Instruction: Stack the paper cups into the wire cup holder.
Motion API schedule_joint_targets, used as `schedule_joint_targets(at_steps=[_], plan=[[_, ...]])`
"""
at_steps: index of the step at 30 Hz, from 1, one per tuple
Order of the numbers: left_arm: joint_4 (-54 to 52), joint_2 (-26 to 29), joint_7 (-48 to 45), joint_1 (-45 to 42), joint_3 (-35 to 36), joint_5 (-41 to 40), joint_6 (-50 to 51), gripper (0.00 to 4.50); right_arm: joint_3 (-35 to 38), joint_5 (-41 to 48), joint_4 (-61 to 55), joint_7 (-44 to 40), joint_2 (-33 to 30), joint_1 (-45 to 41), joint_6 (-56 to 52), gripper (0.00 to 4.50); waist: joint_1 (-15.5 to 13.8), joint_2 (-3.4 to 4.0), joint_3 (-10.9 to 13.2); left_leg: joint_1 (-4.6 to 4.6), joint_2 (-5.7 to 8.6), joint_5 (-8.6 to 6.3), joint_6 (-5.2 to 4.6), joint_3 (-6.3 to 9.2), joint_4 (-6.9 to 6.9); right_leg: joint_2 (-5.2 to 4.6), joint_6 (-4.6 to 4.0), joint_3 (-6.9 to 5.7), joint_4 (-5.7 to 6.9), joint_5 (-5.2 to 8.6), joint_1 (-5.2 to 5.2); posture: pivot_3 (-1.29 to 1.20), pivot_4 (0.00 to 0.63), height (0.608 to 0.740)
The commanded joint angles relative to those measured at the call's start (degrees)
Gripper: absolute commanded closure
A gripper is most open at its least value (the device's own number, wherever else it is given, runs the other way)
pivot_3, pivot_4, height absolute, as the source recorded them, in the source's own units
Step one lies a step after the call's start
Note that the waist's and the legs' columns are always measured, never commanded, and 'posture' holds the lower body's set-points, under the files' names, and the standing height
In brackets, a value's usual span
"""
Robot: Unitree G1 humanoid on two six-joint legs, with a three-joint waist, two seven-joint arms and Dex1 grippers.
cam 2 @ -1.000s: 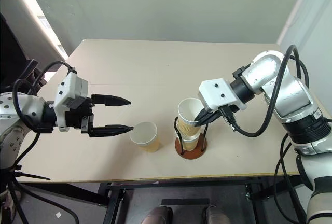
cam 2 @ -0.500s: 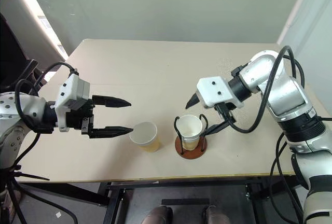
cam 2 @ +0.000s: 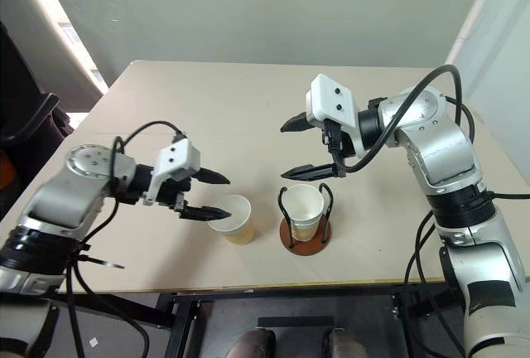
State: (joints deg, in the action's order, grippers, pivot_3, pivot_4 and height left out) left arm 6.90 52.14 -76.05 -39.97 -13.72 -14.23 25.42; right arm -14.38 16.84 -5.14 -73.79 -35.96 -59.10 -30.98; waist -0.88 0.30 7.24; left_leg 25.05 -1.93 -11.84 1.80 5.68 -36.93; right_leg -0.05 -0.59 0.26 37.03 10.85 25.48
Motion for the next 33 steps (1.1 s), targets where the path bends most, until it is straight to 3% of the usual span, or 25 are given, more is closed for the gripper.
schedule_joint_targets(at_steps=[1,4,13,19,23,30,33], plan=[[2.8,-1.6,0.3,-2.0,-0.8,3.0,-1.7,0.47,2.4,1.4,-3.1,1.0,-0.9,0.0,-0.9,0.17,0.0,0.0,0.0,0.0,0.0,0.01,0.0,0.0,-0.01,0.0,0.01,0.0,0.01,-0.01,0.0,0.0,0.15,0.74],[2.3,-1.9,-1.4,-2.4,-0.1,2.6,-1.6,1.18,2.3,1.2,-3.9,1.3,-1.6,0.6,-1.2,0.17,0.0,0.0,0.0,0.0,0.0,0.04,-0.03,0.0,-0.03,0.0,0.07,0.0,0.02,-0.04,0.0,0.0,0.15,0.74],[-0.2,-0.2,-5.8,-3.3,1.5,1.2,-1.2,4.39,2.9,2.7,-5.4,-1.4,-5.3,1.9,-1.3,0.17,-0.2,-0.01,0.0,0.01,0.0,0.07,-0.07,-0.01,-0.04,0.0,0.11,0.01,0.0,-0.06,-0.02,0.0,0.15,0.74],[-3.8,0.3,-9.9,-6.2,4.4,-2.6,-2.2,4.45,5.7,6.8,-6.0,-4.2,-8.1,2.6,-2.2,0.17,-0.2,-0.01,0.0,0.03,0.0,0.09,-0.09,-0.02,-0.04,0.01,0.11,0.01,0.0,-0.07,-0.02,0.0,0.15,0.74],[-2.7,-1.5,-12.9,-15.4,6.9,-6.7,-3.0,4.45,10.2,13.3,-7.8,-9.6,-14.1,5.4,-5.6,0.17,-1.0,-0.05,0.0,0.16,0.01,0.13,-0.13,-0.01,-0.12,0.01,0.11,0.0,-0.07,-0.06,-0.04,0.0,0.15,0.74],[5.0,-6.5,-16.4,-29.7,6.1,-11.5,-7.2,4.45,14.3,14.8,-6.1,-9.9,-19.7,8.3,-5.4,0.17,-0.7,-0.04,0.0,0.06,0.12,0.17,-0.32,-0.2,-0.15,-0.16,0.42,0.11,-0.15,-0.09,-0.23,0.0,0.15,0.74],[9.5,-11.9,-16.4,-35.2,2.5,-10.2,-10.3,4.45,14.9,14.7,-6.8,-8.5,-20.3,9.5,-5.5,0.17,-0.6,-0.04,0.0,0.01,0.12,0.22,-0.43,-0.21,-0.16,-0.16,0.62,0.13,-0.12,-0.16,-0.28,0.0,0.15,0.74]])
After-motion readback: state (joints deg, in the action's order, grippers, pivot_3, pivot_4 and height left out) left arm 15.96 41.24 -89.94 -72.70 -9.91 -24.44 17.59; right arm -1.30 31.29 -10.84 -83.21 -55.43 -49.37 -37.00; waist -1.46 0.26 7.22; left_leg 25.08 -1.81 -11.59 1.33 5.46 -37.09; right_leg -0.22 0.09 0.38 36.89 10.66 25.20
